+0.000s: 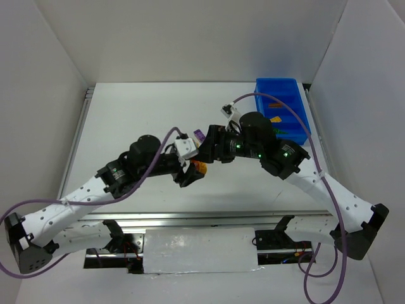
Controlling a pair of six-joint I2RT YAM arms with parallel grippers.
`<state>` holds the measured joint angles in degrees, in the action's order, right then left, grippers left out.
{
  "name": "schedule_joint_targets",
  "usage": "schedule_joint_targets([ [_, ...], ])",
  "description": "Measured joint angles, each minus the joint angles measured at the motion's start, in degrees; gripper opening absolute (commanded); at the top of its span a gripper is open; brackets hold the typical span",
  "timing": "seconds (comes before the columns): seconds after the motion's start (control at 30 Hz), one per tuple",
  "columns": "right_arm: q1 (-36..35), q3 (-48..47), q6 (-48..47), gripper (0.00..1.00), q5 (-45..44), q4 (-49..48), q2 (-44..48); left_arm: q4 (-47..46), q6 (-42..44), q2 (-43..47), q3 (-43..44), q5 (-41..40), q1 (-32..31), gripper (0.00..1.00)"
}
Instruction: Sort the legos into containers by color
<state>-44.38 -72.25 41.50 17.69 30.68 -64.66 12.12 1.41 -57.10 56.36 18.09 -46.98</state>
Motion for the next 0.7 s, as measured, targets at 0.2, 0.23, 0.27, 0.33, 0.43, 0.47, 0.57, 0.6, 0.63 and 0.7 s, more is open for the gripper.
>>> schedule_joint_targets([
  [0.2,-1.62,-0.61,-2.08,0.77,-4.20,3.28,-1.38,0.15,1.22,-5.09,0.13,-5.70,-5.79,0.00],
  [0.23,-1.62,-0.59,-2.34,0.77,-4.94,3.80,-1.38,0.15,1.38,-5.07,0.13,-6.32,-6.03,0.00],
  [0.27,-1.62,-0.59,-2.67,0.77,-5.51,4.11,-1.33,-0.11,1.44,-4.92,0.13,-6.80,-6.10,0.00],
  [0.33,-1.62,-0.50,-3.37,0.78,-6.56,4.46,-1.16,-0.44,1.55,-4.50,0.13,-7.72,-6.10,0.00],
  [0.43,-1.62,-0.39,-4.20,0.77,-7.85,4.98,-0.68,-0.66,1.68,-3.34,0.13,-8.46,-6.08,0.00],
  [0.47,-1.62,-0.39,-4.50,0.77,-8.09,5.05,-0.48,-0.72,1.70,-2.80,0.13,-8.44,-6.10,0.00],
  [0.57,-1.62,-0.39,-5.27,0.74,-7.39,5.05,-0.20,-1.42,1.81,-0.94,0.13,-8.44,-6.10,0.00],
  [0.6,-1.62,-0.39,-5.42,0.73,-6.71,5.05,-0.20,-1.86,1.86,-0.35,0.11,-8.48,-6.10,0.00],
  [0.63,-1.62,-0.39,-5.53,0.72,-6.03,5.05,-0.37,-2.32,1.88,0.04,0.11,-8.55,-6.10,0.00],
  [0.7,-1.62,-0.42,-5.62,0.72,-4.76,4.79,-0.74,-3.10,1.92,0.90,-0.24,-8.70,-6.10,0.00],
])
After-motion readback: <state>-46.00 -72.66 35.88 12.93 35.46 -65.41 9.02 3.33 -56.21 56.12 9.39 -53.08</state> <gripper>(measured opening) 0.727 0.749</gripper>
